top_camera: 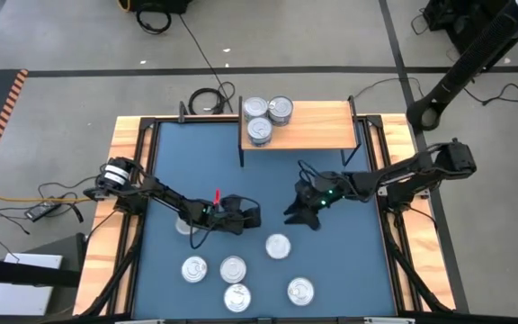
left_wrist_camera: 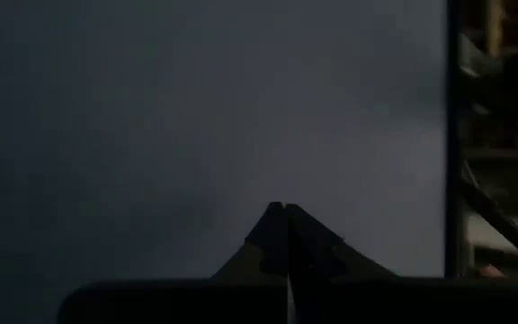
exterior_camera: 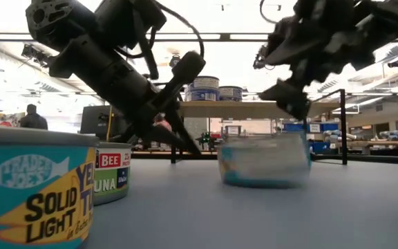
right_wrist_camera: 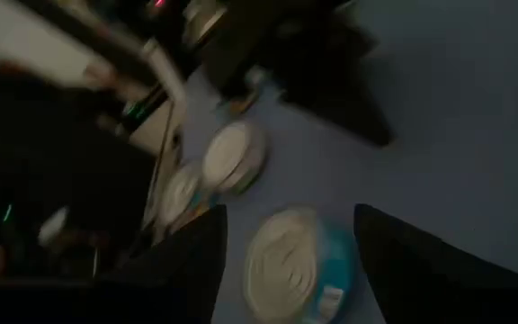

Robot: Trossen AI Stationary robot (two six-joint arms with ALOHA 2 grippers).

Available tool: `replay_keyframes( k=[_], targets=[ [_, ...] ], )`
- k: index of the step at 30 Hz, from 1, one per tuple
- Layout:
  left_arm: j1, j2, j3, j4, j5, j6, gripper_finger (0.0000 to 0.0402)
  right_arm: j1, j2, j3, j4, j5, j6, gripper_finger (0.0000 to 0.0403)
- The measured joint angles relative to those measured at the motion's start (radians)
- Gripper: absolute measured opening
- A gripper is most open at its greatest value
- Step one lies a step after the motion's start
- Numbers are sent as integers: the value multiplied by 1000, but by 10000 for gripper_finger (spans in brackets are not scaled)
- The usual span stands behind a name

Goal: Stack canned seafood by type on shelf
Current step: Put the yellow blue tuna can on the shelf

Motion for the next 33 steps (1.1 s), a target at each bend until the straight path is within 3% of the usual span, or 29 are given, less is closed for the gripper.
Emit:
replay_keyframes(
  k=[4, 8, 10, 17, 33],
  targets=[
    [0, -10, 9, 124, 38, 149, 0, 66, -61, -1, -129, 61, -27, 248],
    [-3, -64, 28, 164, 200, 119, 0, 89, -117, 1, -169, 124, 4, 247],
    [-20, -101, 27, 156, 221, 89, 0, 93, -140, 0, -192, 164, 24, 245],
    [-63, -136, 25, -20, 237, 39, 0, 111, -153, 0, -230, 209, 46, 239],
    [-75, -55, 53, 15, 267, -1, 0, 175, -86, -1, -220, 329, 72, 236]
  ],
)
